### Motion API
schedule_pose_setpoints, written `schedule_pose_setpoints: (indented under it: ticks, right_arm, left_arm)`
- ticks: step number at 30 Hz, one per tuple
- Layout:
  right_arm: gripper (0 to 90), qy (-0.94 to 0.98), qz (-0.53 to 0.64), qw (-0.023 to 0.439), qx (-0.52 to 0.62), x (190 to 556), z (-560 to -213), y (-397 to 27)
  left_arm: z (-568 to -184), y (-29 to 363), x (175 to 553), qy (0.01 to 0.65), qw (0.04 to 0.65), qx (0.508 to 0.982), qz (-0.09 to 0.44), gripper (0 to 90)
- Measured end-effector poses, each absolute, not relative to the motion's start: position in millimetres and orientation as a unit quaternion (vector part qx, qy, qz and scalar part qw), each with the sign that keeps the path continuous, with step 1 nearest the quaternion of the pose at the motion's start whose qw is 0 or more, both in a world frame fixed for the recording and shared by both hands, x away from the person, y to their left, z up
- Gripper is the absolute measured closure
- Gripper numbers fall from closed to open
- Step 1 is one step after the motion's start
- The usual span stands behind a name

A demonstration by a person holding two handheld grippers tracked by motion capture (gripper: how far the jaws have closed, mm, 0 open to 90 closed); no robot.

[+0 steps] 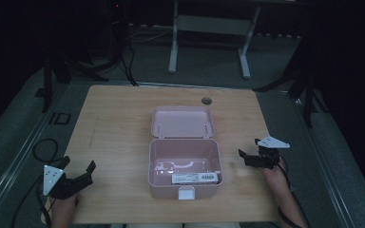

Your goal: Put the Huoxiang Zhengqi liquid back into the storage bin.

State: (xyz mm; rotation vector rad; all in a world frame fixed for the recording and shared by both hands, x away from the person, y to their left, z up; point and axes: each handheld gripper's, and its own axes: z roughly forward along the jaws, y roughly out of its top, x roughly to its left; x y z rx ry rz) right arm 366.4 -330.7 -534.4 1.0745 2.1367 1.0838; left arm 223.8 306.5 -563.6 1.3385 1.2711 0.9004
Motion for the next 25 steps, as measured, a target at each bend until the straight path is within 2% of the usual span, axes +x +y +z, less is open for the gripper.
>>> schedule_pose_setpoints:
  ticks: [25]
  right_arm:
    - [13.3,0.716,0.436,0.259,0.48,355,-549,-366]
  left_arm:
    - [-564,307,224,0.532,0.519,0.557,0.372,2.2]
